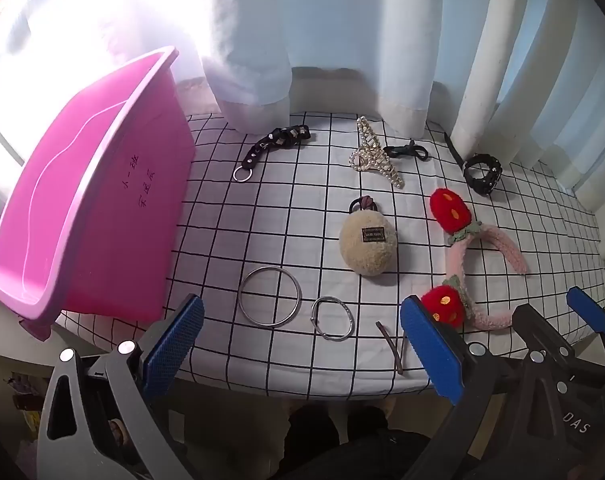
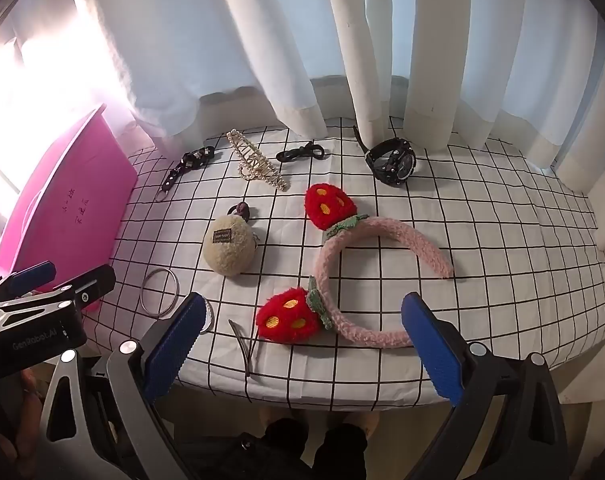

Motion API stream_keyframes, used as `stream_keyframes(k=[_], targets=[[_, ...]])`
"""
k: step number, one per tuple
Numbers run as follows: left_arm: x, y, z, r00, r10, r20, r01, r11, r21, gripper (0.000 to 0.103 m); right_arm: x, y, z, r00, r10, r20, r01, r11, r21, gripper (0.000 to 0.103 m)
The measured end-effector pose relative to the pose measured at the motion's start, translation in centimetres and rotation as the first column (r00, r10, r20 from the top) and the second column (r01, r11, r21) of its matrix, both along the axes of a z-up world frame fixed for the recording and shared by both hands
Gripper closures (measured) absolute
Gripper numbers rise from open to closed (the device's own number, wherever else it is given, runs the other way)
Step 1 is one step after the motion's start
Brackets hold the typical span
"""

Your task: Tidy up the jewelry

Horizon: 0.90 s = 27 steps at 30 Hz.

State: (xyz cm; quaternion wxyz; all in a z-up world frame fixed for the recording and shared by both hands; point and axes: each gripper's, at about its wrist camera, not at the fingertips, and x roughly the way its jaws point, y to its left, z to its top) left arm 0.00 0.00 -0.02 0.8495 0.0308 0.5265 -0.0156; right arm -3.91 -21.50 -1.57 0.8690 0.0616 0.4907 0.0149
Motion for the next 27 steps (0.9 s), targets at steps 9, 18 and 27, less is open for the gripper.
stream_keyframes(k=[9,18,27], targets=[[-0.33,0.29,-0.09,1.0,0.005,-0.003,-0.005,1.0,0.005,0.006,-0.09,0.12,0.13,1.0,-0.003,0.003,0.003,1.0,0.002,0.009],[-0.32,0.39,-0.05,1.0,0.004,-0.011,-0.004,1.0,0.007,0.006,-0.01,-0.08,0.16,1.0,-0.002,0.001,0.002,1.0,0.008,0.009],[-0.31,0.49,-0.05,1.0,0.003,-0.009,-0.002,1.0,0.006,0.006,-0.02,-0.14,0.35,1.0,-0.002,0.002,0.002,1.0,0.008,0.009]])
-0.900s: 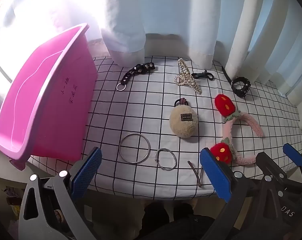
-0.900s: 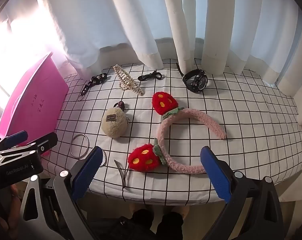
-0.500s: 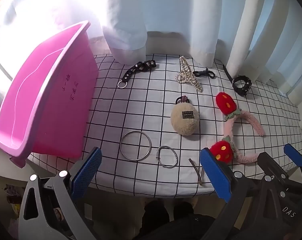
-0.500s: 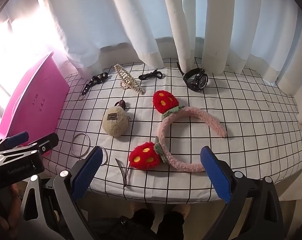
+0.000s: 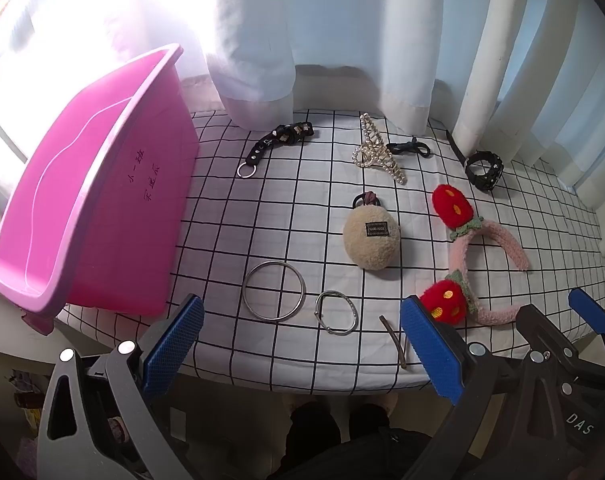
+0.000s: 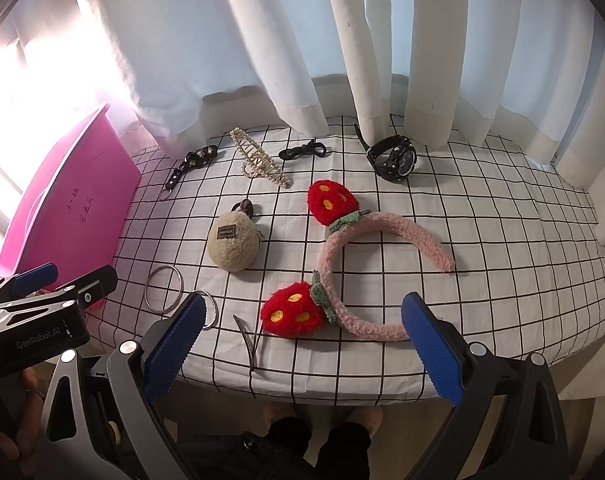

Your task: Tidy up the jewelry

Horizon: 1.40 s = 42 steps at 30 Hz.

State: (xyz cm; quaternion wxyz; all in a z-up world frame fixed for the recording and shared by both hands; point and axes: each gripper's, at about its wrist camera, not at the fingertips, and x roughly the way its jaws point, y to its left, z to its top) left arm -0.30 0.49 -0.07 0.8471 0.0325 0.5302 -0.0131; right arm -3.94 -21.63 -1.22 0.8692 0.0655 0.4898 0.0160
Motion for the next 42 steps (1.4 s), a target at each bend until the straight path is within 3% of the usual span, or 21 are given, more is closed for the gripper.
stream_keyframes(k=[30,42], targets=[[-0.4,-0.2,-0.3,1.0,0.0,-0.003,0.0,1.0,0.014,0.006,-0.6,0.2,0.0,1.0,-0.005,-0.006,0.005,1.0,0.019,0.009],[-0.5,1.3,-4.2,0.996,0.046,-0.076,-0.047,0.999,-0.019,0.006,-1.4,-2.4,-2.9,0.999,-0.033,-0.038,0.035,0.998,0.06,0.009]])
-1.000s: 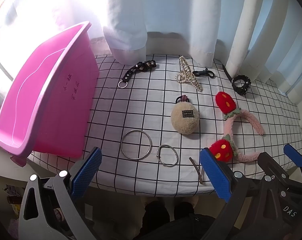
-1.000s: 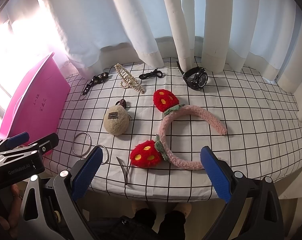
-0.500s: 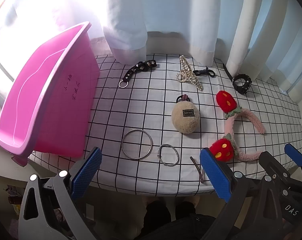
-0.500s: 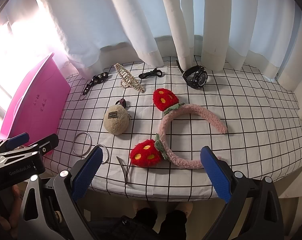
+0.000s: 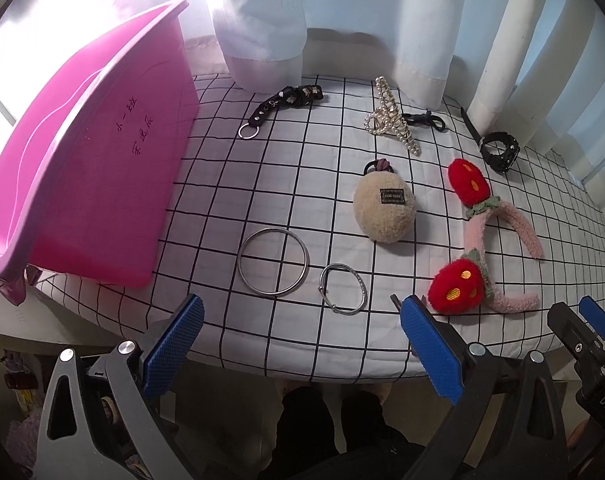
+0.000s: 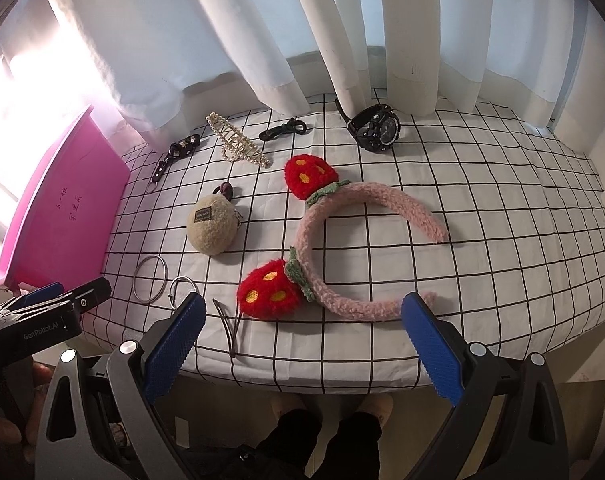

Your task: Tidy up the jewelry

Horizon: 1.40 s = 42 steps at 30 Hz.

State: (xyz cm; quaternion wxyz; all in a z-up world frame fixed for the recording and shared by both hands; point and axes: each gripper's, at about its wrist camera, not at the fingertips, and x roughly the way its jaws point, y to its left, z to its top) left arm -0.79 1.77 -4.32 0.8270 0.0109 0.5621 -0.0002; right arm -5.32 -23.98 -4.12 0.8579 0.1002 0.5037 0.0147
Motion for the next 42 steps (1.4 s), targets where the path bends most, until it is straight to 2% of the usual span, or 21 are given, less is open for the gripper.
stream_keyframes(k=[5,8,13,18,23,29,35,42], targets=[[-0.2,1.4,-3.1,0.999,0.027,-0.041,-0.027,1.0,-0.007,0.006,-0.3,-1.0,-2.2,1.0,0.008,0.0,-0.008,1.0,-0.016,0.009],[-0.4,2.6,-4.6,0.998,0.057,-0.024,-0.058,0.996,-0.072,0.006,0.0,-1.7,-3.7,1.0,0.008,-0.008,-0.008,1.0,-0.015,0.009],[0.0,3.2,-7.1,0.997,0.072,-0.027,-0.074,0.993,-0.088,0.006,1.0,-2.1,-6.2,0.999,0.036,-0.024,-0.036,0.999,0.001,0.009],[1.2,3.4,-8.6,0.999,0.045,0.015,-0.045,0.998,-0.043,0.006,1.9,-1.5,-7.8,0.994,0.107,-0.035,-0.108,0.993,-0.037,0.009],[2.8,4.2,-10.3,1.0,0.008,0.003,-0.008,1.0,-0.005,0.006,2.4,-0.9,-8.7,0.983,0.179,-0.039,-0.182,0.979,-0.086,0.009],[3.6,4.7,-11.8,1.0,-0.022,-0.001,0.022,1.0,0.009,0.006,3.4,-1.0,-9.9,0.979,0.196,-0.053,-0.2,0.974,-0.103,0.009],[4.1,4.8,-11.9,0.998,-0.038,0.041,0.039,0.999,-0.019,0.005,4.2,-0.5,-10.8,0.975,0.212,-0.06,-0.218,0.969,-0.114,0.009],[5.0,4.2,-12.0,0.991,-0.074,0.108,0.076,0.997,-0.018,0.005,5.0,0.0,-11.8,0.972,0.228,-0.053,-0.233,0.965,-0.123,0.009]])
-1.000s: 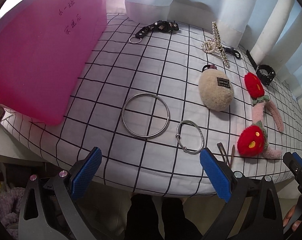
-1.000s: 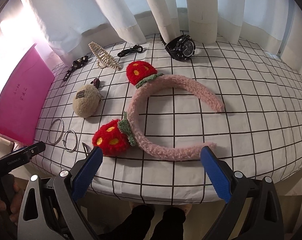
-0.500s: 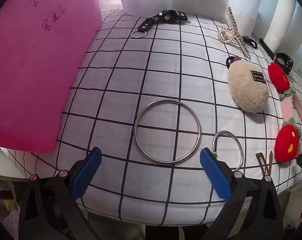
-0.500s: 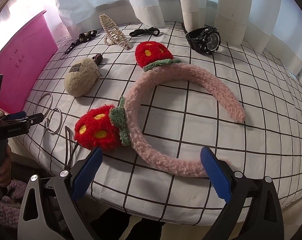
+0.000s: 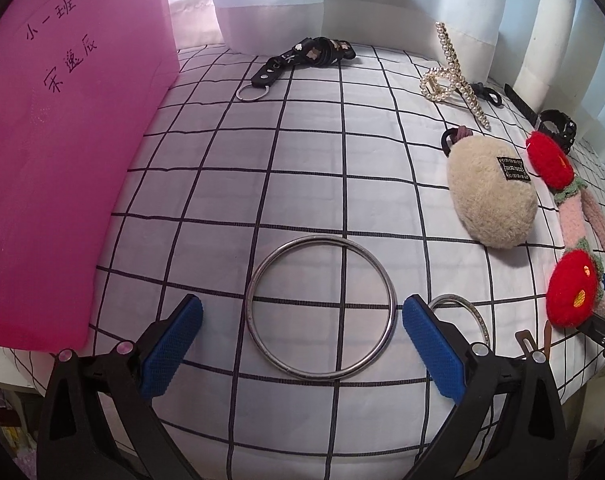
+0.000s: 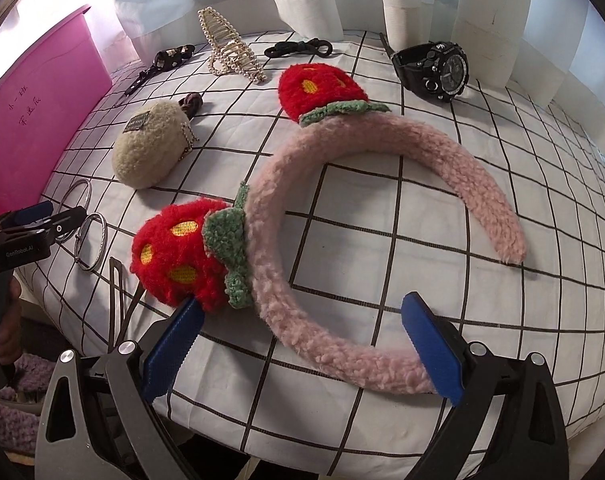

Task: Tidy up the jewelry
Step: 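Close the right gripper on the pink strawberry headband while the left gripper grasps the large silver hoop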

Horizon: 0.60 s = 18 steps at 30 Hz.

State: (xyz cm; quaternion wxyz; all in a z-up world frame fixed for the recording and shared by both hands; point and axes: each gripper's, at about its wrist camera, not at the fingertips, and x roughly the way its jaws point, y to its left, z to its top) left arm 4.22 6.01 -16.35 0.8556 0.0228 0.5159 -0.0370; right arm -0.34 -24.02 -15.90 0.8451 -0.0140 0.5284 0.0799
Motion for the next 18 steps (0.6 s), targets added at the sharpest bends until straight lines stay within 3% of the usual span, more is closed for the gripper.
stream_keyframes(k=[4,7,12,16,18], targets=[[-0.2,-0.3,-0.2,0.998,-0.004,0.065,0.005,1.0,-0.003,0.005,0.1,1.1,-0.5,0.998,0.05,0.031,-0.047,0.995,-0.083,0.009],[-0.8,-0.3,-0.2,0.994,-0.002,0.11,0.002,1.0,-0.002,0.005,0.1,1.3,-0.6,0.996,0.074,0.053,-0.07,0.995,-0.076,0.009],[-1.1,-0.2,-0.1,0.994,-0.004,0.109,0.005,1.0,-0.007,0.006,0.3,1.3,-0.4,0.994,0.094,0.056,-0.09,0.993,-0.07,0.01],[-1.0,-0.5,0.1,0.995,-0.028,0.096,0.03,0.999,-0.012,0.018,0.3,1.5,-0.2,0.995,0.093,0.043,-0.089,0.993,-0.071,0.012],[-1.3,-1.0,0.3,0.994,-0.054,0.097,0.055,0.998,-0.01,0.028,0.3,2.1,0.1,0.993,0.113,0.045,-0.11,0.991,-0.075,0.025]])
